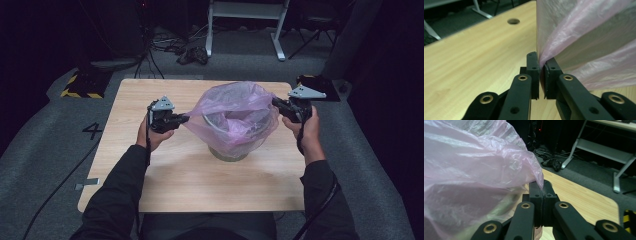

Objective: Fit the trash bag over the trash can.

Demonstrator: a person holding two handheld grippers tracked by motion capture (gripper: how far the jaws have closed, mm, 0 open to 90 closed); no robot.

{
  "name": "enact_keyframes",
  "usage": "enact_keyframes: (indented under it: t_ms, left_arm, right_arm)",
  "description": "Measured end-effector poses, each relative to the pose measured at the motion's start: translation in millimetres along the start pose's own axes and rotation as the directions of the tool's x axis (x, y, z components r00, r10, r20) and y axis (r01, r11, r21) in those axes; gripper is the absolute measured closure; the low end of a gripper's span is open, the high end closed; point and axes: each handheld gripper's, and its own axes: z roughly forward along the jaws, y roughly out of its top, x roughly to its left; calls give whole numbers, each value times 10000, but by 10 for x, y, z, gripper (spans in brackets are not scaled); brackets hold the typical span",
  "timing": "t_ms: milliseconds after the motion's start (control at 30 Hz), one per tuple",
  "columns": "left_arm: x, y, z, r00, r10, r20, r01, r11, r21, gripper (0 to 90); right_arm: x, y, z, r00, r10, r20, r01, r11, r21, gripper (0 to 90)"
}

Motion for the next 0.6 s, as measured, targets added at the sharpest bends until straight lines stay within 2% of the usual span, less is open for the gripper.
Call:
enact_keyframes:
  t_ms: [100,167,267,300,333,367,400,467,500,567,600]
  left_arm:
    - [-7,-60,109,10000,17,-65,-14,9993,367,877]
    - [-24,-92,182,10000,16,-21,-15,9983,575,873]
    - [-97,-139,272,9993,301,-212,-281,9959,861,837]
    - [-118,-148,282,9988,250,-418,-212,9960,872,767]
    - [-125,-150,276,9976,260,-638,-202,9957,907,659]
    - [-121,-155,245,9975,221,-669,-163,9962,853,559]
    - [-108,-163,174,9984,167,-545,-131,9978,656,456]
    - [-90,-181,14,9976,192,-670,-176,9995,245,289]
    - [-75,-188,-63,9981,173,-594,-174,9998,-4,239]
    - [-33,-189,-287,9991,78,-415,-110,9970,-769,225]
    - [3,-171,-502,10000,17,-91,-30,9896,-1440,191]
  right_arm:
    - [-2,-2,95,10000,52,-9,-52,10000,56,897]
    - [-2,-36,212,9999,84,-94,-81,9995,316,898]
    - [-5,-63,256,9995,246,-191,-240,9992,321,898]
    - [-6,-73,267,9991,351,-252,-345,9990,271,898]
    - [-6,-80,271,9991,359,-242,-353,9990,257,898]
    - [-6,-82,272,9993,312,-206,-306,9992,273,898]
    - [-9,-83,266,9993,334,-177,-330,9991,273,898]
    - [-25,-80,240,9994,336,-118,-334,9992,201,898]
    - [-39,-75,216,9993,373,-89,-372,9992,144,898]
    - [-58,-63,182,9992,390,-70,-390,9992,33,897]
    - [-69,-36,141,9993,386,-8,-386,9992,-65,896]
